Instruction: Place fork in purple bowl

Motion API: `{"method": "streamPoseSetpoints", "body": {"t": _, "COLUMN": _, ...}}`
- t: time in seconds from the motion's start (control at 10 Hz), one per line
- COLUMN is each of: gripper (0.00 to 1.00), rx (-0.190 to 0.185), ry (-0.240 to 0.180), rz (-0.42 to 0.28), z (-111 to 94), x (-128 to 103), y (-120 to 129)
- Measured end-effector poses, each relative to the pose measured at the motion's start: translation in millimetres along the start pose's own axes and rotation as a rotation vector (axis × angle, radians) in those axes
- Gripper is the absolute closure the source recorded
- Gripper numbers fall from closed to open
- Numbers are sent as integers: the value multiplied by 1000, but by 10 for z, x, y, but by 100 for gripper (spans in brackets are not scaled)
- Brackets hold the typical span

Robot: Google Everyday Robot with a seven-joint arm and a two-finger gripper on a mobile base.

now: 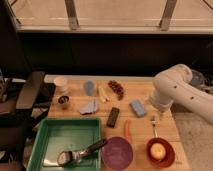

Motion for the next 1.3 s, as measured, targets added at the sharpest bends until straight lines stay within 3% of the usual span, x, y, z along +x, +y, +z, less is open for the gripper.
{"method": "streamPoseSetpoints", "body": {"t": 0.1, "gripper": 35, "rx": -10, "ry": 26, "rz": -9, "z": 76, "x": 97, "y": 48}}
{"method": "streamPoseSetpoints", "body": {"t": 0.4, "gripper": 35, "rx": -48, "ry": 89, "rz": 62, "z": 313, "x": 455, "y": 159}}
{"method": "streamPoseSetpoints", "body": {"t": 1.0, "gripper": 35, "rx": -61, "ry": 106, "rz": 55, "z": 321, "x": 461, "y": 190}}
{"method": "streamPoseSetpoints", "body": {"t": 1.3, "gripper": 35, "rx": -55, "ry": 110, "rz": -9, "z": 420, "x": 412, "y": 190}}
